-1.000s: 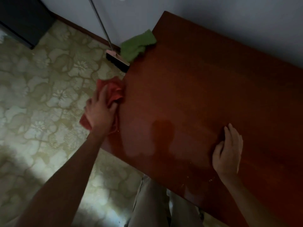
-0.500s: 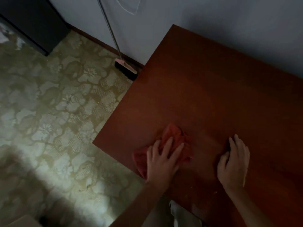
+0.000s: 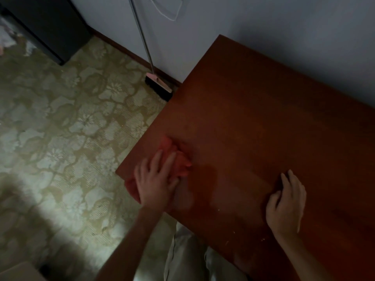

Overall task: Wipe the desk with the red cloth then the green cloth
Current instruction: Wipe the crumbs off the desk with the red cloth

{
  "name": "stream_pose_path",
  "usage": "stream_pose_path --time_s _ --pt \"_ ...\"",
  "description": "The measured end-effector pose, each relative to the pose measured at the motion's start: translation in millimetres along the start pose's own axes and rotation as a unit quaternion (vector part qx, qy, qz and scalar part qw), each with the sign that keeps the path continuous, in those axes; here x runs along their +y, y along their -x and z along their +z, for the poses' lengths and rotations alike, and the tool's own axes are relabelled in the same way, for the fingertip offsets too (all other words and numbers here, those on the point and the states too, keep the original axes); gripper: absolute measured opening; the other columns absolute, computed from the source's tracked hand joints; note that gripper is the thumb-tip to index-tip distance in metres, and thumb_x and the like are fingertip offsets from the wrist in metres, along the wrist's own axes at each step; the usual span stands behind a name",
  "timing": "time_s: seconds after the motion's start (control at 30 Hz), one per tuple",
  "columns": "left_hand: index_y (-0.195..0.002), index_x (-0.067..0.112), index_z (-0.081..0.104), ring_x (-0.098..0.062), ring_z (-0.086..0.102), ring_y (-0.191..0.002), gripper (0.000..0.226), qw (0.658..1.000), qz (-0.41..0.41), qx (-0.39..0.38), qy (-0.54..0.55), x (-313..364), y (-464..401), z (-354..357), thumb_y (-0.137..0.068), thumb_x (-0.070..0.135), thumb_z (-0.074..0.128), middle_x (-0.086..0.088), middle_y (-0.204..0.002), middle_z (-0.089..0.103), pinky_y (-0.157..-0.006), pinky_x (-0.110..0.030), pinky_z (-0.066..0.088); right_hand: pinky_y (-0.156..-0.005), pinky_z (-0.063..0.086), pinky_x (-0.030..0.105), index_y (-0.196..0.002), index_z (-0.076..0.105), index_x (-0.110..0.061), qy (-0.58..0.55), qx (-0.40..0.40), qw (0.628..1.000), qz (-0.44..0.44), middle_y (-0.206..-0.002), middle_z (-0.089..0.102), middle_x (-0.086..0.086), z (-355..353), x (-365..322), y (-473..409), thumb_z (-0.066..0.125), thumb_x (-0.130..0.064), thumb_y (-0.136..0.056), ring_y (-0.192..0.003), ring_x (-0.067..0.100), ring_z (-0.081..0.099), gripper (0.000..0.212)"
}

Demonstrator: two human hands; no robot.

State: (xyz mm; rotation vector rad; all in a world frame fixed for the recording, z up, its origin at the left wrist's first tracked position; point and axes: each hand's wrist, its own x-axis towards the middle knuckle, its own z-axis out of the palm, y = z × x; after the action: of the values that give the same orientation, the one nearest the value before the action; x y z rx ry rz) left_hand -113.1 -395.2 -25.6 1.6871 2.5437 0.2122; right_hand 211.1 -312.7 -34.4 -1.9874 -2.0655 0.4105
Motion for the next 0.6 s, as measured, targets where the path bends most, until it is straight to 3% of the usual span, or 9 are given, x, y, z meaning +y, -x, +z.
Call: stream_pose_path --time_s 0.1,0.23,0.4,0.6 --pt "-0.145 0.036 0.040 -0.037 0.042 -0.125 0.071 0.994 -0.106 0.006 0.007 -38.1 -21.0 -6.7 -0.078 0.056 0.053 -0.003 -0.150 0.040 -0.105 -0.058 0.031 -0.120 0.016 0.051 -0.139 0.043 0.001 0.003 0.006 1.000 -0.003 -0.152 0.034 0.015 0.7 -0.7 -0.1 0.028 -0.022 -0.094 -0.142 0.032 0.028 0.052" --pt "-0.146 0.033 0.038 -0.038 0.039 -0.129 0.074 0.976 -0.212 0.042 0.034 -32.3 -36.2 -2.5 -0.080 0.046 0.068 -0.007 -0.149 0.040 -0.110 -0.058 0.026 -0.120 0.015 0.049 -0.138 0.045 0.001 0.019 0.008 1.000 -0.010 -0.151 0.035 0.016 3.3 0.5 -0.4 0.031 -0.020 -0.094 -0.141 0.033 0.031 0.050" --pt "-0.143 0.033 0.041 -0.037 0.042 -0.126 0.070 0.975 -0.209 0.065 0.029 -32.7 -34.7 1.7 -0.079 0.057 0.051 -0.007 -0.146 0.043 -0.107 -0.057 0.028 -0.119 0.017 0.049 -0.138 0.044 0.000 0.037 0.009 0.999 -0.013 -0.151 0.035 0.017 3.9 2.3 0.1 0.032 -0.020 -0.093 -0.141 0.034 0.031 0.050" --pt "-0.141 0.029 0.045 -0.039 0.044 -0.122 0.069 0.981 -0.176 0.074 0.022 -39.0 -42.1 4.0 -0.079 0.057 0.049 -0.011 -0.141 0.047 -0.102 -0.058 0.032 -0.117 0.022 0.053 -0.137 0.044 0.001 0.061 0.006 0.998 -0.015 -0.149 0.036 0.020 4.2 -1.1 -0.5 0.032 -0.020 -0.093 -0.137 0.039 0.034 0.051"
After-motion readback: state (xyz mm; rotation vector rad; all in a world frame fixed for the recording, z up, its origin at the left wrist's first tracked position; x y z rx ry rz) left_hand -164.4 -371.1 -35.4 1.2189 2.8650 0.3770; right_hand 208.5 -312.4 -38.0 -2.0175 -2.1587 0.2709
